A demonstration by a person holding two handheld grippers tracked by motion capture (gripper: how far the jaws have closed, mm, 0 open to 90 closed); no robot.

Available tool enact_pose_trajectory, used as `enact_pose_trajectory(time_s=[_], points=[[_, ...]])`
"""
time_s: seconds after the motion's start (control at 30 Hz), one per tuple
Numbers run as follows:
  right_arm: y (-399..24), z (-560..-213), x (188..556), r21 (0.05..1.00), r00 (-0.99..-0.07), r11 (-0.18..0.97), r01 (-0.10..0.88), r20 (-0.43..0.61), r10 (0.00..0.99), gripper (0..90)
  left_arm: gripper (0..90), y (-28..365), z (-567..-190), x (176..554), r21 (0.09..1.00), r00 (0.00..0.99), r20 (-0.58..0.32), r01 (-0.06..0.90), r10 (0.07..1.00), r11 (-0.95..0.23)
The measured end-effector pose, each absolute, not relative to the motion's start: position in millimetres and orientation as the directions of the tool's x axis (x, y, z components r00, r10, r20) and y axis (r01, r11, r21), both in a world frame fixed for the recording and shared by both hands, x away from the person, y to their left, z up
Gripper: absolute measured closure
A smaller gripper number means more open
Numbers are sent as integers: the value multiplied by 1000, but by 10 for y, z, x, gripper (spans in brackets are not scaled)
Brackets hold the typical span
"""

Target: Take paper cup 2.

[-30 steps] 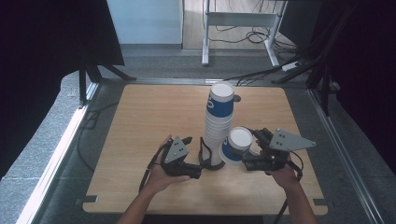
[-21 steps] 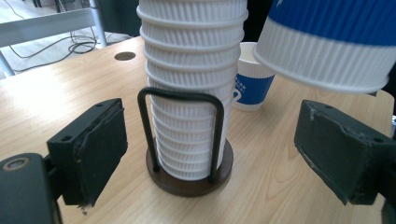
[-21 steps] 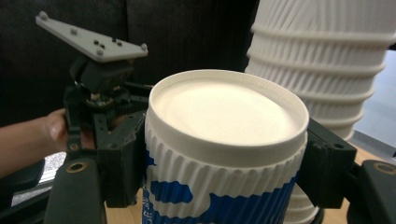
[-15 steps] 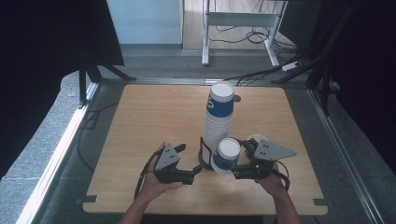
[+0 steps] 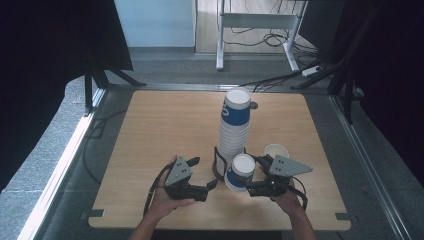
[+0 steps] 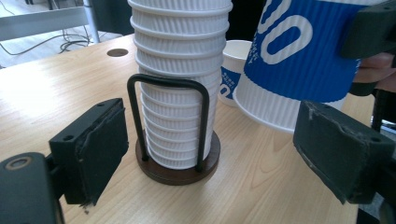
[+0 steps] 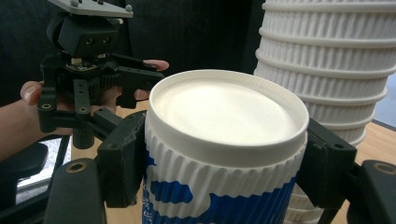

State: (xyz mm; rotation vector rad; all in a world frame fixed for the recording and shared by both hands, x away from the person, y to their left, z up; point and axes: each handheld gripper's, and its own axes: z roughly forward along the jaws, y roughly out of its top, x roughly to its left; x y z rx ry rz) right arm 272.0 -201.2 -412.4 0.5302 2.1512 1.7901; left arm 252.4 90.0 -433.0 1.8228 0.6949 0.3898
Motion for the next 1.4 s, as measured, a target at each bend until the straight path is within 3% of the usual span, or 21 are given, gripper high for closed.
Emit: enact_pose_trajectory(time_s=[0.6,1.4], points=[[-1818,-4405,2768,971,-888,193,140,37,458,273,110,873,-4465,2449,918,777,-86,304,624,-253],[-1707,-4457,2751,973,-882,168,159,64,467,273,110,729,-4544,2400,902,794,-66,307,605,-304]])
